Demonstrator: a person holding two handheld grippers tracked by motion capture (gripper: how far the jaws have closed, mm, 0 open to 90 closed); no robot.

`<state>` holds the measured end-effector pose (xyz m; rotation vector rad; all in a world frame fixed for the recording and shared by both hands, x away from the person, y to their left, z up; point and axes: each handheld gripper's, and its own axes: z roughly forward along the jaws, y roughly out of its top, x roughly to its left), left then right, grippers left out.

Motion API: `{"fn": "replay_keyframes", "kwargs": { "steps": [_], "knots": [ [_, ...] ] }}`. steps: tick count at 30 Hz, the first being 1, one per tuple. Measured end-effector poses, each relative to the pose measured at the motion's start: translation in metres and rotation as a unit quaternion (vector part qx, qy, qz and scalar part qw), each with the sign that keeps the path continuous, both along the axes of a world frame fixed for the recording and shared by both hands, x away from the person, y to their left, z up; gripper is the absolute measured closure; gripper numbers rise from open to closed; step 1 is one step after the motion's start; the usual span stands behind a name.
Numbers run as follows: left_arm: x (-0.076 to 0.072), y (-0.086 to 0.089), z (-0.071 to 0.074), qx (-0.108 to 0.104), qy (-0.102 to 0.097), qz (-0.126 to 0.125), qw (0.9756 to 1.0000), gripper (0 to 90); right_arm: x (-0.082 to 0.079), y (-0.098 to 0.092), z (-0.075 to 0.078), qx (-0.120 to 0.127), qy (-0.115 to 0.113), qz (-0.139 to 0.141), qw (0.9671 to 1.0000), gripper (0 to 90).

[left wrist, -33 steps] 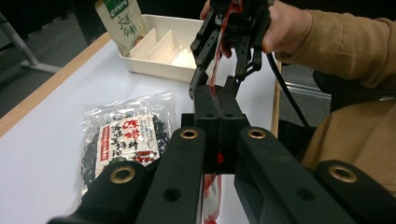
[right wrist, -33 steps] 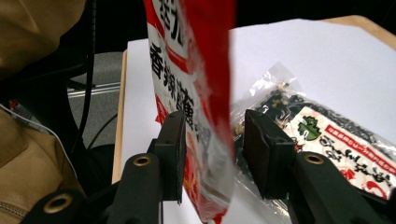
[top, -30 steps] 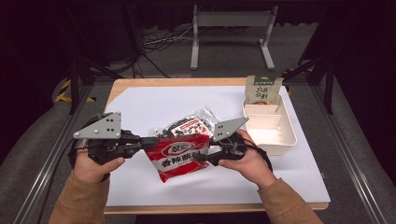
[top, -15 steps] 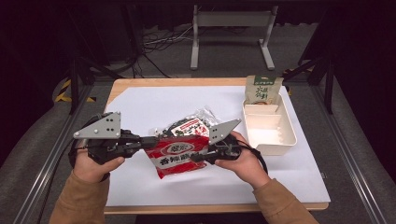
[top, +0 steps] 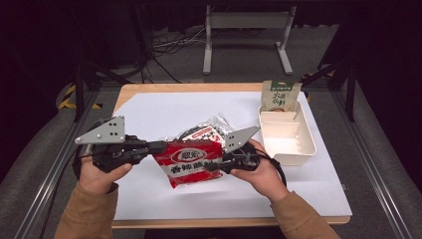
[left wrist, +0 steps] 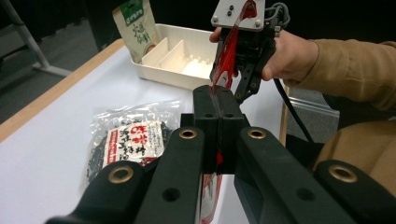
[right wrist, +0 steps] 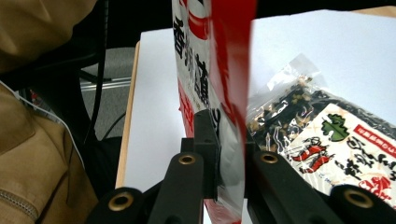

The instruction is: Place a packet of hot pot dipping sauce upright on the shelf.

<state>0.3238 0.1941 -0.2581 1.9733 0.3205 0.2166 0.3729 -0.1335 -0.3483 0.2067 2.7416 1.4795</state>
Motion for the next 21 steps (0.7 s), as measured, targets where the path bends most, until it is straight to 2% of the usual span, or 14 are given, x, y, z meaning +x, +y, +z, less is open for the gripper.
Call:
{"fn": "replay_keyframes", "kwargs": {
  "steps": [2,6,10,17,21],
  "knots": [
    [0.000,0.000,0.000,-0.002,0.000,-0.001,1.0000,90.0,0.000,-0.001,0.001,0.003,0.000,-0.001,1.0000,86.1],
    [0.002,0.001,-0.002,-0.014,0.003,0.002,0.9999,87.3,0.002,-0.006,0.003,0.013,0.014,-0.002,0.9998,86.4],
    [0.006,0.005,-0.003,-0.036,0.009,0.013,0.9992,76.1,0.003,-0.010,0.007,0.020,0.018,-0.003,0.9996,86.6],
    [0.008,0.008,-0.006,-0.037,0.008,0.025,0.9990,49.7,0.004,-0.025,0.015,0.024,0.011,-0.015,0.9995,86.6],
    [0.011,0.012,-0.010,-0.032,0.011,0.035,0.9988,45.6,0.005,-0.039,0.022,0.026,0.007,-0.030,0.9992,86.6]
  ]
}}
